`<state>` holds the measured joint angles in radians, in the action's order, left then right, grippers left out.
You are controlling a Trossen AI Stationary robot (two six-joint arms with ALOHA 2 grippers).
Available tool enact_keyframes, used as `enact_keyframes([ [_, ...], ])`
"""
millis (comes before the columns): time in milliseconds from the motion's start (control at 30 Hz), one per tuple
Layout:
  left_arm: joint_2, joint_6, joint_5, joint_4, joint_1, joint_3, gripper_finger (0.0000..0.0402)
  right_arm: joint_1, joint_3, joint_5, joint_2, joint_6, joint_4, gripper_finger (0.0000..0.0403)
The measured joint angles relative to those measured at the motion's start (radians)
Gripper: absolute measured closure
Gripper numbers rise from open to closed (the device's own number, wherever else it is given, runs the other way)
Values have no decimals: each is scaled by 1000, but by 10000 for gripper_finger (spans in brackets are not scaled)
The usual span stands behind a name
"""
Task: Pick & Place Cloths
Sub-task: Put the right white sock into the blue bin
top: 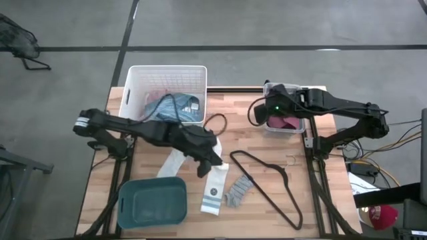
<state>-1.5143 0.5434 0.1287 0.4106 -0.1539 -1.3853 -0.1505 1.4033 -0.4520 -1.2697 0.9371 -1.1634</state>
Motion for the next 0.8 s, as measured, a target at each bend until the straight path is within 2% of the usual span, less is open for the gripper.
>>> enact_keyframes([
  [233,-128,-66,79,131,9,0,286,47,-7,12,0,-71,160,55],
  [433,-223,-174,57,122,6,0,230,76,-9,4,0,-77,205,49],
  [667,-307,-308,23,65,3,0,221,84,-10,7,0,-75,207,66],
  [800,-363,-326,-18,55,2,0,221,88,-10,5,0,-74,225,81],
])
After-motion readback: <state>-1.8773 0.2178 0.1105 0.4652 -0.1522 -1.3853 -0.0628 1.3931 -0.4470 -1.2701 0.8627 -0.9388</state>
